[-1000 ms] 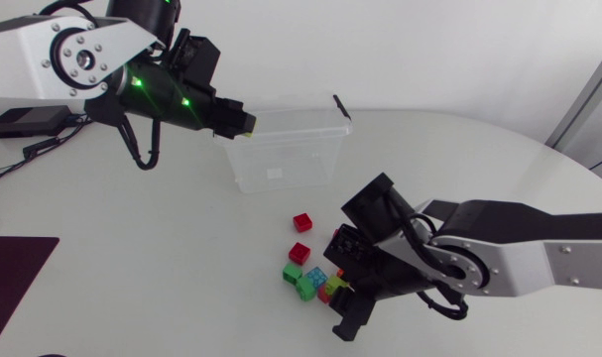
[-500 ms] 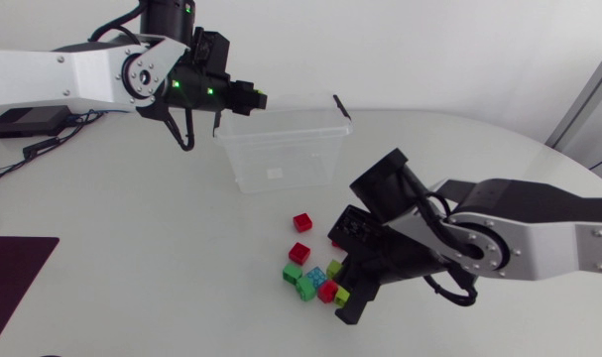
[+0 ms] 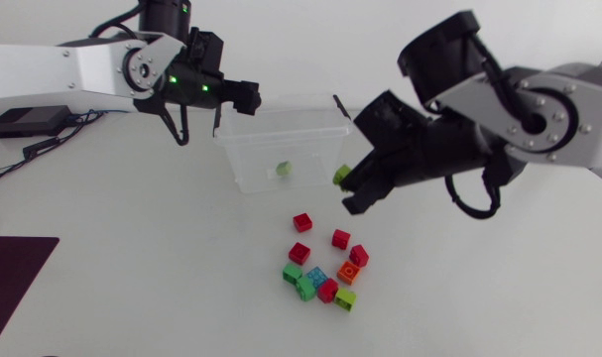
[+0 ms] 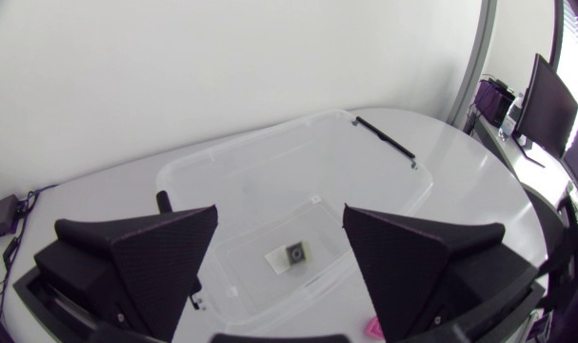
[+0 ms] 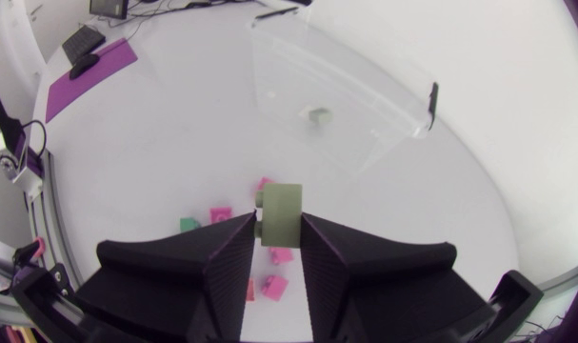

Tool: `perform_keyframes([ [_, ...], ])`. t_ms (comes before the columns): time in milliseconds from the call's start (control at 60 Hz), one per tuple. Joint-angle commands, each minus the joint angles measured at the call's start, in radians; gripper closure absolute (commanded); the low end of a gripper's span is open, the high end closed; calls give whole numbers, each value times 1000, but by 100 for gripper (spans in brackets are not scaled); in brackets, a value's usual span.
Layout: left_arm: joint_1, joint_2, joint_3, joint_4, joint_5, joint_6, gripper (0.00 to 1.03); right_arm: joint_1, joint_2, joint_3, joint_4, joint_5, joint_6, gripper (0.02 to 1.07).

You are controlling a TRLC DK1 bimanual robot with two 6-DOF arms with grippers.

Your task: Pick up the duplo bricks and place them in the container

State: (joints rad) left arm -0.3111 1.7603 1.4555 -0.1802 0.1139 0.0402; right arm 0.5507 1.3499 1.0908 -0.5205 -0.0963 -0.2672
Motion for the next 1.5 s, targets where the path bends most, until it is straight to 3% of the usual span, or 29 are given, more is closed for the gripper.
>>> perform_keyframes([
  [0, 3, -128, -61, -28, 50, 43, 5, -38, 38, 90, -9, -10, -17, 78],
  [367, -42, -417, -431, -108, 250, 293, 5, -132, 299, 405, 70, -48, 6, 77],
  [517, -108, -433, -534, -107, 251, 383, 5, -146, 439, 543, 94, -54, 11, 76],
  [800, -221, -367, -586, -105, 250, 448, 5, -164, 680, 732, 145, -43, 3, 74],
  [850, -240, -340, -590, -102, 247, 460, 5, -166, 723, 762, 155, -40, 2, 60],
  [933, -253, -298, -583, -99, 244, 461, 5, -164, 770, 810, 159, -22, -9, 23],
  [967, -256, -282, -581, -88, 242, 461, 5, -161, 772, 814, 162, -10, -15, 13],
  [1000, -256, -272, -578, -82, 242, 460, 5, -159, 769, 811, 163, -3, -15, 12],
  [1083, -261, -214, -564, -39, 224, 457, 5, -161, 678, 732, 215, -5, -17, 9],
  [1200, -267, -110, -521, 5, 214, 469, 5, -170, 426, 494, 280, -56, -17, 9],
  [1483, -264, 103, -350, 22, 213, 509, 5, -201, -78, -65, 313, -146, -60, 9],
])
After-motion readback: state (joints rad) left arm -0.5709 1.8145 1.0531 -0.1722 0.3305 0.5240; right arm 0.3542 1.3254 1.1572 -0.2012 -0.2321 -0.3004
